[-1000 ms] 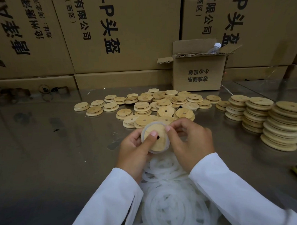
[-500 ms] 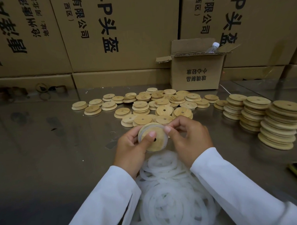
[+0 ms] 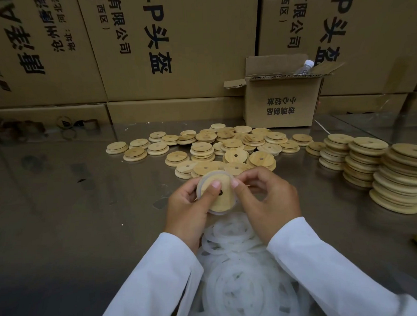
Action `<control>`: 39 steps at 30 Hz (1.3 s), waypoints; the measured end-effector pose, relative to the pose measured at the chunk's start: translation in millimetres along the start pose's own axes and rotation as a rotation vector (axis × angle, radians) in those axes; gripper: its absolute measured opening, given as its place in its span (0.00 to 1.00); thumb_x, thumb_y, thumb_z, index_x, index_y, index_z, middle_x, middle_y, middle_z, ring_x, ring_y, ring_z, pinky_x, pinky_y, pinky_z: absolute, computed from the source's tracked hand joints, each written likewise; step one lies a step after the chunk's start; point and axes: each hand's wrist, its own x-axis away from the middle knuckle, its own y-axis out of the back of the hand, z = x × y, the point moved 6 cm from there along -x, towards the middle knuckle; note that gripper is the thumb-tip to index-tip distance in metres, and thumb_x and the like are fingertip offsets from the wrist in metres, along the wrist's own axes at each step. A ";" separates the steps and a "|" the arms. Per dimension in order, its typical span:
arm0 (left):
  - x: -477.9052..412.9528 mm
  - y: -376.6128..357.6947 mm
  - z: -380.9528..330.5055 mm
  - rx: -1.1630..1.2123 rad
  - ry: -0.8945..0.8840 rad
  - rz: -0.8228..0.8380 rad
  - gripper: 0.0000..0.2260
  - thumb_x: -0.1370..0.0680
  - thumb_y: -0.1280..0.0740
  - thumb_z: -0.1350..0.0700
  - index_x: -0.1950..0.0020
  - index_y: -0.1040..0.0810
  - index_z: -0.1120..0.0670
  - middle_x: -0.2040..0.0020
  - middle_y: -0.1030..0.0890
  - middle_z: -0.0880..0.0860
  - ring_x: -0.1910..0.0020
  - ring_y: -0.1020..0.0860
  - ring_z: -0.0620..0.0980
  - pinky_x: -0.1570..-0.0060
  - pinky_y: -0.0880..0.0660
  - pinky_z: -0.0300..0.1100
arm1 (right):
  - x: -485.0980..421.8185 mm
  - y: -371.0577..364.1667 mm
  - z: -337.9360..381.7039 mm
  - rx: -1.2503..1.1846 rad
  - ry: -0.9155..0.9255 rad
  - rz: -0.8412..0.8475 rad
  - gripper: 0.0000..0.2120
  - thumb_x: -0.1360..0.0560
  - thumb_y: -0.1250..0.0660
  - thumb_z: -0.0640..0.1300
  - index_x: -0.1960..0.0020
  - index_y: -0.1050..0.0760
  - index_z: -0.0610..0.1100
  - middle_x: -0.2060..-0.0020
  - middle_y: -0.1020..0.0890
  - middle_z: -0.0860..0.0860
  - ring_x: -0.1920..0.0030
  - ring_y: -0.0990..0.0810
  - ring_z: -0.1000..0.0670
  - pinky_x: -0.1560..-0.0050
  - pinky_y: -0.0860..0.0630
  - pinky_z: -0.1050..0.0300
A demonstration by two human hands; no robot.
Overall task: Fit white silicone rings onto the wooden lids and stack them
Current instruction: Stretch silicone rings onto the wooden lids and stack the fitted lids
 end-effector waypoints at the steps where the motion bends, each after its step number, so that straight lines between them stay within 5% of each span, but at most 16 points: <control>1: -0.6 0.8 0.4 0.012 0.007 -0.014 0.15 0.37 0.29 0.52 0.54 0.19 0.58 0.58 0.17 0.57 0.57 0.19 0.53 0.48 0.23 0.53 | 0.8 0.2 0.3 0.019 0.005 -0.008 0.04 0.30 0.30 0.47 0.63 0.23 0.52 0.66 0.18 0.61 0.62 0.21 0.63 0.59 0.26 0.71; 11: -0.9 -1.3 4.4 0.034 0.061 0.036 0.18 0.39 0.28 0.53 0.53 0.20 0.59 0.59 0.16 0.56 0.59 0.18 0.52 0.54 0.20 0.49 | -3.7 4.8 -1.6 0.117 -0.037 -0.013 0.09 0.29 0.32 0.47 0.67 0.26 0.52 0.68 0.19 0.58 0.63 0.22 0.60 0.63 0.30 0.75; 16: -1.0 -0.8 3.0 0.041 0.046 0.040 0.18 0.39 0.28 0.53 0.52 0.21 0.60 0.58 0.16 0.57 0.59 0.18 0.52 0.55 0.20 0.48 | -8.2 7.1 -8.9 0.050 -0.131 -0.015 0.09 0.30 0.30 0.46 0.68 0.24 0.50 0.69 0.18 0.56 0.63 0.20 0.54 0.60 0.25 0.60; 21: -0.5 -1.8 1.4 0.170 0.057 0.053 0.18 0.37 0.30 0.57 0.49 0.23 0.62 0.60 0.17 0.55 0.62 0.18 0.48 0.63 0.21 0.39 | -10.1 3.1 -6.1 -0.029 -0.128 0.036 0.07 0.30 0.30 0.44 0.67 0.22 0.49 0.69 0.18 0.55 0.63 0.20 0.55 0.57 0.23 0.56; 27: -2.0 0.6 -1.6 0.243 0.036 0.010 0.10 0.32 0.32 0.61 0.52 0.24 0.61 0.62 0.17 0.54 0.64 0.18 0.46 0.67 0.22 0.37 | -4.4 -3.9 -8.5 -0.211 -0.197 0.091 0.06 0.30 0.29 0.41 0.64 0.21 0.48 0.67 0.17 0.53 0.62 0.18 0.56 0.59 0.25 0.68; 39: -3.0 0.9 -1.4 0.198 0.018 -0.002 0.08 0.30 0.32 0.62 0.52 0.23 0.60 0.61 0.17 0.53 0.63 0.19 0.45 0.65 0.22 0.37 | -8.0 -1.2 -12.4 -0.010 -0.199 0.120 0.10 0.29 0.30 0.43 0.68 0.24 0.51 0.54 0.25 0.57 0.55 0.26 0.63 0.56 0.34 0.74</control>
